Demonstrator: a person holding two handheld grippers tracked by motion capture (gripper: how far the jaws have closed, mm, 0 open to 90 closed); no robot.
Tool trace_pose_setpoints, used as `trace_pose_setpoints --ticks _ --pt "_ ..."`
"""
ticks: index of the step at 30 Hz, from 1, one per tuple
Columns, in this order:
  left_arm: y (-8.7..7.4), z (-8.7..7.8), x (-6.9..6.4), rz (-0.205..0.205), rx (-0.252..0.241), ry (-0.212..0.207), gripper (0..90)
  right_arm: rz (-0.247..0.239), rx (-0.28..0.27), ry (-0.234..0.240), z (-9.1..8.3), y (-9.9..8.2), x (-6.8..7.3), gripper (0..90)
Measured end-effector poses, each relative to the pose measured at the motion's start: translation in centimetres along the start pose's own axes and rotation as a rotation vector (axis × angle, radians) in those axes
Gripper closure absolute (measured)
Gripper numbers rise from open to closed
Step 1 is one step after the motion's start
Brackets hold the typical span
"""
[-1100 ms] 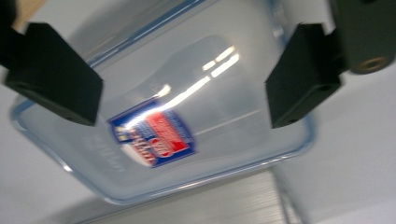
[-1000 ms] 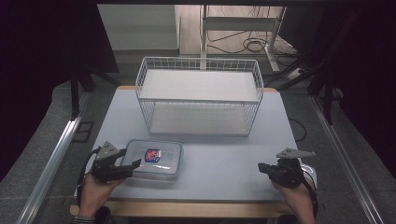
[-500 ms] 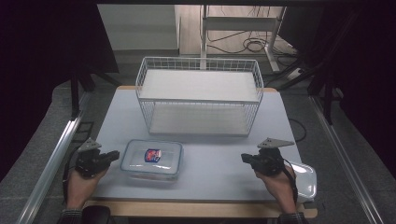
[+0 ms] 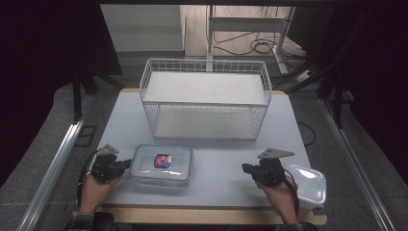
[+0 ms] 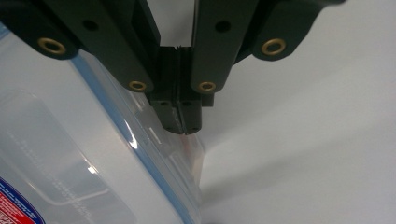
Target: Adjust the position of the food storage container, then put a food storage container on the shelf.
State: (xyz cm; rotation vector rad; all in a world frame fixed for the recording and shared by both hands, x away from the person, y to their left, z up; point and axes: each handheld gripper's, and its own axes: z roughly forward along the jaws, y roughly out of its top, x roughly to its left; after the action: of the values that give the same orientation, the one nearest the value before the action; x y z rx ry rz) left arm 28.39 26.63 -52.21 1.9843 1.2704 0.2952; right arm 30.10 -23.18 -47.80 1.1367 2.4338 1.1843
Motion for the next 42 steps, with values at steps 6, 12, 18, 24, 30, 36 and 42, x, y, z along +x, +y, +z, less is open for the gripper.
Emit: trace_pose_setpoints --ticks 6,12,18,24,30,36,42 --pt "0.8 1.2 -2.0 0.022 0.011 -0.056 89.7 0.006 0.008 0.02 0.5 0.1 0.7 89.0" --pt "1.7 2.6 -4.0 0.042 0.021 -0.117 89.7 0.025 0.014 0.038 1.0 0.1 1.0 89.0" --pt "2.4 3.7 -5.5 0.062 0.027 -0.163 89.8 0.032 0.012 0.025 1.0 0.0 0.9 89.2" --pt "2.5 4.2 -6.9 0.09 0.032 -0.193 89.7 0.024 0.016 0.01 0.7 -0.2 0.8 88.3" --pt "2.2 3.8 -6.2 0.072 0.004 -0.167 76.2 0.023 0.019 -0.005 0.4 -0.4 0.5 84.6" --pt "1.3 3.0 -4.5 0.019 -0.037 -0.096 33.0 0.035 0.008 -0.022 0.2 -0.7 0.1 63.7" --pt "0.8 2.7 -3.9 0.038 -0.069 -0.098 10.6 0.052 -0.014 -0.021 0.2 -0.7 -0.2 39.4"
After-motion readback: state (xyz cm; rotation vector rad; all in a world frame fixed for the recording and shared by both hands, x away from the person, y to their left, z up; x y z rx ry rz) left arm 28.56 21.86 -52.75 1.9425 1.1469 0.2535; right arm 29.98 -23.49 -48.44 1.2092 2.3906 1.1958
